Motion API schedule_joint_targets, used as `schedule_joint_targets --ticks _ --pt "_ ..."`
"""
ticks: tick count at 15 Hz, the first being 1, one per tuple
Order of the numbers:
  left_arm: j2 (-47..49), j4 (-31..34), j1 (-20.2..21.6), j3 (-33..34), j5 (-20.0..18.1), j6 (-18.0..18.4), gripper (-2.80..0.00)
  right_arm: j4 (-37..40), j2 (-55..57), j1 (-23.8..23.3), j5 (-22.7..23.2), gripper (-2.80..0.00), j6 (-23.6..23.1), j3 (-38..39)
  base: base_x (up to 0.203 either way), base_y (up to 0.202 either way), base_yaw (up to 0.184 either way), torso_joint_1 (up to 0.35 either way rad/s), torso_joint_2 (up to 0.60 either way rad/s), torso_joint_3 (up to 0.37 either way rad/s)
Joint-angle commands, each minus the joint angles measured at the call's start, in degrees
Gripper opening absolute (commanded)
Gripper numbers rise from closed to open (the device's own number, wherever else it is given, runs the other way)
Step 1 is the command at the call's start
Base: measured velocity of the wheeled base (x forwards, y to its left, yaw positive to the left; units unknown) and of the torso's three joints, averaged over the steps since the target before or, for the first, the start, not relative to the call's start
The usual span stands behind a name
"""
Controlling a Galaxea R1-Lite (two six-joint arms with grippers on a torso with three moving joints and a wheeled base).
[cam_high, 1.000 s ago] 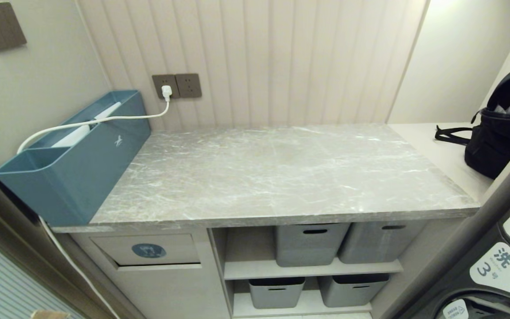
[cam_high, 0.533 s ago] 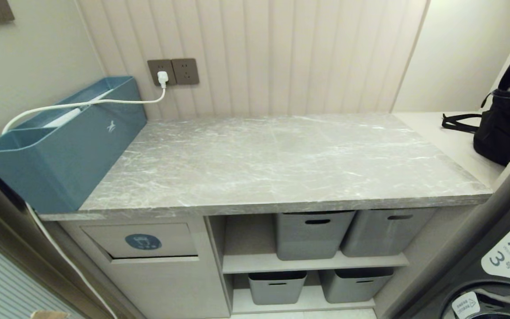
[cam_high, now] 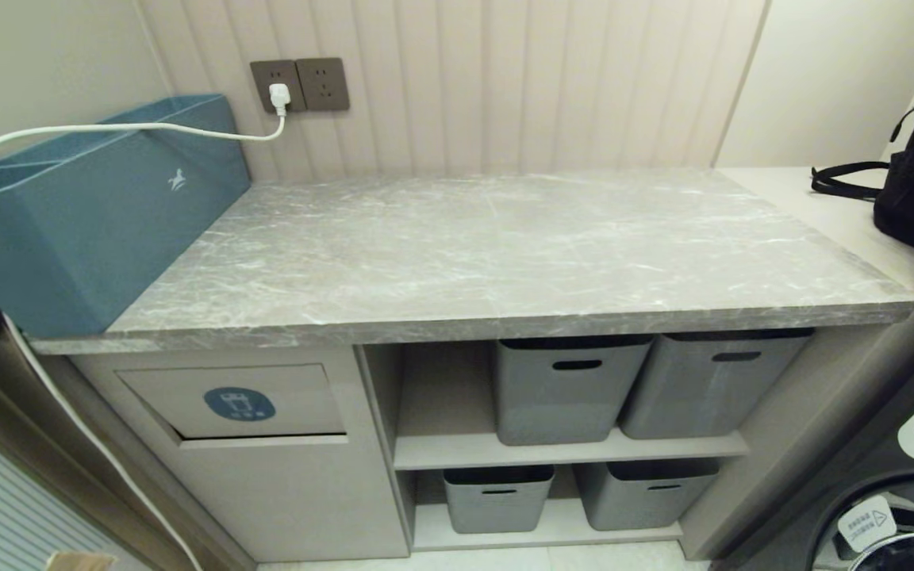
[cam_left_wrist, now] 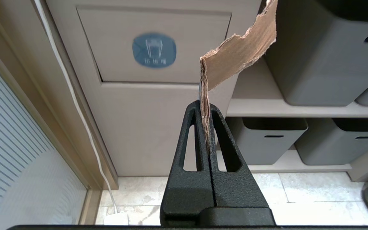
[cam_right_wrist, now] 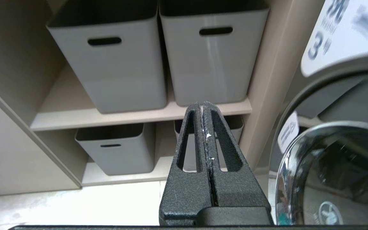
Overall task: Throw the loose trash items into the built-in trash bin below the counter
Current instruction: Put the garbage in the trash can
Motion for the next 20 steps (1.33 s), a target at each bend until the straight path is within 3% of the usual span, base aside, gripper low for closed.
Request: schedule_joint_targets --ticks 1,16,20 --pt "0.1 0.0 0.0 0.0 0.0 0.0 -2.80 0.0 0.1 0.0 0.0 -2.80 0.0 0.0 0.000 0.000 0.000 -0.222 0.52 0.292" --pt "0.1 0.0 0.0 0.0 0.0 -0.3 -2.80 0.0 0.0 0.0 0.0 -2.80 0.1 0.1 0.000 0.000 0.000 -0.181 0.47 0.289" --pt "0.1 0.0 0.0 0.0 -0.2 0.5 -2.80 0.0 0.0 0.0 0.0 -2.80 0.1 0.0 0.000 0.000 0.000 -0.038 0.12 0.082"
